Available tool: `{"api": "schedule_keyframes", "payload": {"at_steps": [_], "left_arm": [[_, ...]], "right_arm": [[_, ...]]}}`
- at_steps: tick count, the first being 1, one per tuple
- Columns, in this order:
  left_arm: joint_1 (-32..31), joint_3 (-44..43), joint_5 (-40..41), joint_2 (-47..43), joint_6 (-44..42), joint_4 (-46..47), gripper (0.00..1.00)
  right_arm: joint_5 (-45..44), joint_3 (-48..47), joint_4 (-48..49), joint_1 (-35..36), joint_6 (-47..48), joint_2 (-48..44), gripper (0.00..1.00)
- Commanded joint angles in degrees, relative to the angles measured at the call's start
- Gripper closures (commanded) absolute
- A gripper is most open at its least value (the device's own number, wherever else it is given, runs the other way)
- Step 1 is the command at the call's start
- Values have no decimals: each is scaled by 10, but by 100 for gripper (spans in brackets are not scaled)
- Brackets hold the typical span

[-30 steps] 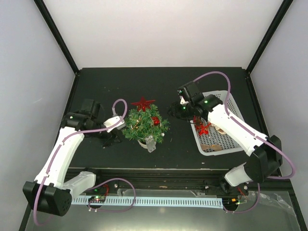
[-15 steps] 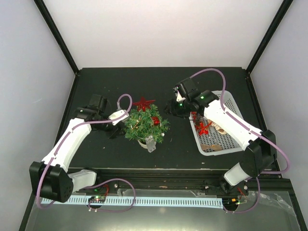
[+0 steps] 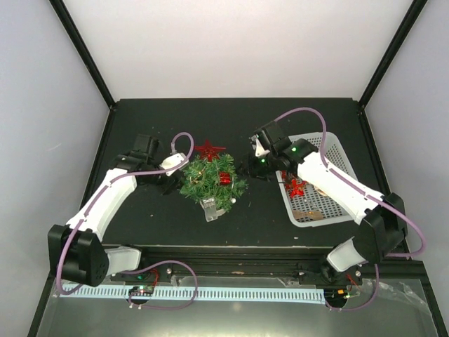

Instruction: Decorate the small christmas tree

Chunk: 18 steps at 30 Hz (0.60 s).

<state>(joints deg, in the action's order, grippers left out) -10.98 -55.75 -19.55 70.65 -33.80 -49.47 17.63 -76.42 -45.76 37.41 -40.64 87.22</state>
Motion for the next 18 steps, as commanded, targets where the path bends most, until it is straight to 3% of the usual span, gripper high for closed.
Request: {"api": "schedule_keyframes", "payload": {"at_steps": [1,18], "left_arm": [[-4,-18,21,22,23,40,51],[-3,-85,53,102,55,102,51]], "right_arm": [[10,35,5,9,1,-42,49],[7,95,-4,127,-18,-105,51]]}}
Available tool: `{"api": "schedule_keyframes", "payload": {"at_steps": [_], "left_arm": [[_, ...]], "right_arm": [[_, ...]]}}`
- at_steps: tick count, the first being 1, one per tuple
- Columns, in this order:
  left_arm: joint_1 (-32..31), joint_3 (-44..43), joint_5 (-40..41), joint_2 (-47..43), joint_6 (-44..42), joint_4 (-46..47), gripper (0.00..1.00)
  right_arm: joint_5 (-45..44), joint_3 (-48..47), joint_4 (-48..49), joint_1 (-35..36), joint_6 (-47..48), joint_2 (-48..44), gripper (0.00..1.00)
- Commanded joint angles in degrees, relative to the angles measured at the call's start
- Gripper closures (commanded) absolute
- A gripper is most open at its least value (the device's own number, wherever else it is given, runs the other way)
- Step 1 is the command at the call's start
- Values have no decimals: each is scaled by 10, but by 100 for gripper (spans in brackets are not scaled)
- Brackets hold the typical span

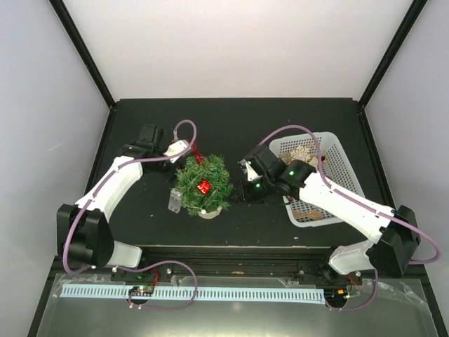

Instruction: Decorate the small christmas tree

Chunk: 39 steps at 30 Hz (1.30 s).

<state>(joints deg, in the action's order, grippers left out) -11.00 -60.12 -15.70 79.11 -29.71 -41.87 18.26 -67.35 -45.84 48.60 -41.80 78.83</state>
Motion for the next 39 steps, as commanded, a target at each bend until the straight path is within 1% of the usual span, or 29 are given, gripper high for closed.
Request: {"api": "schedule_keyframes", "payload": {"at_steps": [1,10,18,26,30,34,39], "left_arm": [[-2,-47,12,21,15,28,52],[-2,-70,-5,52,20,45,52],[-2,-82,-10,73,23,63,51],[7,-121,-50,90,11,40,49],[23,-123,-50,82,0,37,48],[54,-128,-34,80,-5,31,47],[88,-131,-13,66,9,20,46]], "right_arm": [[1,8,-5,20,-9,-25,51],[-17,34,-12,45,-27,-56,52],[-50,17,-45,45,-18,-68,52],[-64,14,-57,45,-19,-71,49],[-84,7,-67,44,-16,-72,48],[-106,-9,-77,38,-8,-66,47],[-115,-38,-76,-1,8,-59,46]]}}
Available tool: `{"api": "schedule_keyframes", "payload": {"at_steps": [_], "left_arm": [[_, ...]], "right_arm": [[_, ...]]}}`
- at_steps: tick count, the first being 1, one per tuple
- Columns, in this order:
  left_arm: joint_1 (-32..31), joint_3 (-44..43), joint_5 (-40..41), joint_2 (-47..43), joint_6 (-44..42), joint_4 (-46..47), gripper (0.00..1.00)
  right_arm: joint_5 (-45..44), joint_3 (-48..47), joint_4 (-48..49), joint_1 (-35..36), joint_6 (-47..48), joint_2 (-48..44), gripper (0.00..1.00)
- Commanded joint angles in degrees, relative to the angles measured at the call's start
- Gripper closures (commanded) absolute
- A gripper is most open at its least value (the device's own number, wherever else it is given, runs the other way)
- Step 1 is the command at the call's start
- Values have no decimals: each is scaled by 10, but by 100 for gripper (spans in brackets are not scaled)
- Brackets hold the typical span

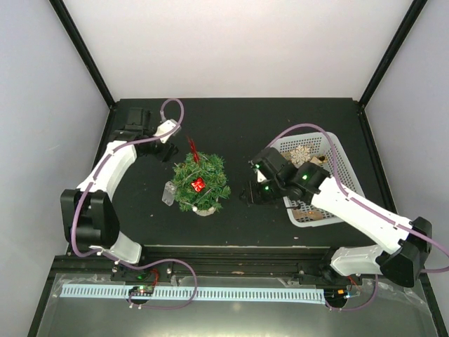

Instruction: Decorate the small christmas tree

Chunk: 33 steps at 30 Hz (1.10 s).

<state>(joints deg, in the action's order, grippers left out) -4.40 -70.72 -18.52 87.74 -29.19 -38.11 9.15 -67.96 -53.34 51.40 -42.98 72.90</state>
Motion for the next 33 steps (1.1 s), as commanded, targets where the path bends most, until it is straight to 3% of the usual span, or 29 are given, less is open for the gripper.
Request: {"api": "schedule_keyframes", "payload": {"at_steps": [1,6,19,33], "left_arm": [[26,-23,19,-26,7,-22,46],[33,3,34,-72,12,-46,46],[46,61,60,-206,-1,-134,46],[48,73,42,-220,14,-153,46]], "right_arm": [[-22,-40,2,-40,24,4,46],[6,-115,14,-90,58,70,46],[49,-334,9,-107,116,261,46],[100,-230,49,-101,106,215,49]]}}
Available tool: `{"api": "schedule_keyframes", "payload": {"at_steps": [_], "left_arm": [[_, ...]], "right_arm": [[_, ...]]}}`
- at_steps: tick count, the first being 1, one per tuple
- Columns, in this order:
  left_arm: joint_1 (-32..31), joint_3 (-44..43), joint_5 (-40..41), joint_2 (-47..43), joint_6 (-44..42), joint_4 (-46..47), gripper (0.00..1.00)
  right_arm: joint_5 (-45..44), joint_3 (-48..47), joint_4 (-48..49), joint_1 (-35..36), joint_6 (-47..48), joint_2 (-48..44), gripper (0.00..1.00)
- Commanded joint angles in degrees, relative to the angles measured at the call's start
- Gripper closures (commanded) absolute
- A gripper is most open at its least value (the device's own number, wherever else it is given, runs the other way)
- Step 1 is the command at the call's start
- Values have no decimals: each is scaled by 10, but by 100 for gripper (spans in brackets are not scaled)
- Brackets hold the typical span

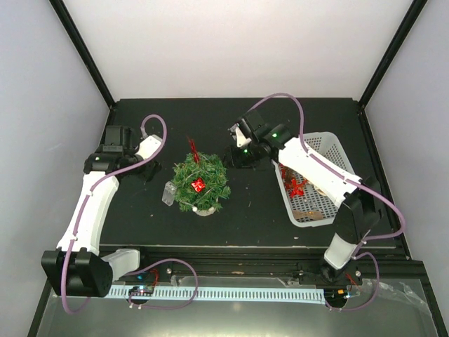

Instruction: Decorate the small christmas tree

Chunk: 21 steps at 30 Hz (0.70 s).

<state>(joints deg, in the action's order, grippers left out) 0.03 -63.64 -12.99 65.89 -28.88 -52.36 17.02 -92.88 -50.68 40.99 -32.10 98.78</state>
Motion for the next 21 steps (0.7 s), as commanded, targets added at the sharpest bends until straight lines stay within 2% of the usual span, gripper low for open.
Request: {"api": "schedule_keyframes", "payload": {"at_steps": [1,17,21], "left_arm": [[4,2,-17,0,12,-9,46],[4,16,-29,8,18,-2,46],[3,17,-24,7,16,-4,46]], "right_arm": [[21,25,22,6,-3,-50,49],[12,117,34,56,-35,-134,50],[-36,127,23,56,-46,-152,49]]}}
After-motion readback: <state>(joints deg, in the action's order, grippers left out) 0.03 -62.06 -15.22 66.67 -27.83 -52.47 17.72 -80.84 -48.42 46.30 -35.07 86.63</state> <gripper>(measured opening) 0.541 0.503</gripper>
